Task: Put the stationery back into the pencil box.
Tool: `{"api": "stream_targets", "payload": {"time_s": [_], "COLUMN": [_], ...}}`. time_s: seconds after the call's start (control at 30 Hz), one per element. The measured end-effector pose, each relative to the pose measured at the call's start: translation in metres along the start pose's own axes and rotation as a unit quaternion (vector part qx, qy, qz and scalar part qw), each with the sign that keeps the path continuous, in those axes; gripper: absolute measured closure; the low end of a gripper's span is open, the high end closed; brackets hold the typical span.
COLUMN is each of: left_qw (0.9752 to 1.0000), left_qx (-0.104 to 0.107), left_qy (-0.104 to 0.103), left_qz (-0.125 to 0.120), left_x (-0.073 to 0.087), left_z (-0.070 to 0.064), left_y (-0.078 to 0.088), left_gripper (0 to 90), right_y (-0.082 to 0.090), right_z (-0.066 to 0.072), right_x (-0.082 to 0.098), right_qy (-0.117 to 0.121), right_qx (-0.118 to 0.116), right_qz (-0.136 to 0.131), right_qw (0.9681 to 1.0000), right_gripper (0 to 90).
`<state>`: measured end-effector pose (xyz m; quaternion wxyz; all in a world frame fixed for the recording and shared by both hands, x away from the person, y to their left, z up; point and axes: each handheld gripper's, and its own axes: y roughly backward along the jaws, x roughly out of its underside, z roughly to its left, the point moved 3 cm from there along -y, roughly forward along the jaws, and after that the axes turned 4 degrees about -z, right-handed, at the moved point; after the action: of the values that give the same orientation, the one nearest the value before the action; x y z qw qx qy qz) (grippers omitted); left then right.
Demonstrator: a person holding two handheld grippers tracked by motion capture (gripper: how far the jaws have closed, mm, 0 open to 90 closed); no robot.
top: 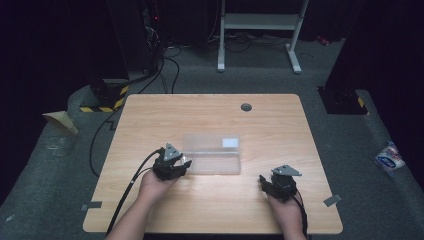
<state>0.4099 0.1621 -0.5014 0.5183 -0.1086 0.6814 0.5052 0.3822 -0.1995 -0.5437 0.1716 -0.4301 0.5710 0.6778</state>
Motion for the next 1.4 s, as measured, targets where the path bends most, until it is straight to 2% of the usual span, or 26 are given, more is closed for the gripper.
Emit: {"api": "stream_targets", "payload": {"time_s": [0.1,0.23,0.3,0.57,0.7,0.83,0.97,1.13,1.27,1.4], "left_qw": [0.9999,0.9999,0.9998,0.9998,0.9998,0.9997,0.9998,0.9997,0.9998,0.9996], "left_qx": [0.001,0.004,0.001,0.003,0.004,0.004,0.003,0.0,0.001,0.0], "left_qy": [-0.01,0.005,-0.002,0.008,0.005,0.018,0.02,0.025,0.021,0.029], "left_qz": [0.003,0.015,0.019,0.016,0.021,0.017,0.006,0.003,0.002,0.001], "left_x": [-0.002,0.0,0.002,0.002,0.004,0.004,0.002,0.0,-0.002,-0.002], "left_z": [-0.001,0.004,0.004,0.004,0.003,0.005,0.005,0.005,0.004,0.003], "left_y": [-0.005,-0.012,-0.015,-0.021,-0.025,-0.029,-0.027,-0.024,-0.021,-0.019], "left_gripper": [53.1,53.1,53.1,53.0,52.9,52.5,47.2,45.5,44.9,42.9], "right_y": [0.0,0.0,0.001,0.001,0.001,0.001,0.001,0.001,0.001,0.001], "right_z": [0.0,0.0,0.0,0.0,0.0,0.001,0.001,0.001,0.001,0.001], "right_x": [0.0,0.0,0.001,0.0,0.0,0.001,0.001,0.001,0.001,0.001], "right_qy": [0.0,0.003,0.001,0.004,0.005,0.003,0.001,0.001,0.0,0.0], "right_qx": [0.0,0.0,-0.001,-0.002,-0.004,-0.004,-0.004,-0.004,-0.004,-0.005], "right_qz": [0.0,0.0,0.001,0.0,0.0,0.001,0.002,0.002,0.002,0.001], "right_qw": [1.0,1.0,1.0,1.0,1.0,1.0,1.0,1.0,1.0,1.0], "right_gripper": [42.1,41.9,41.9,41.3,41.0,41.0,41.0,41.0,40.9,41.0]}}
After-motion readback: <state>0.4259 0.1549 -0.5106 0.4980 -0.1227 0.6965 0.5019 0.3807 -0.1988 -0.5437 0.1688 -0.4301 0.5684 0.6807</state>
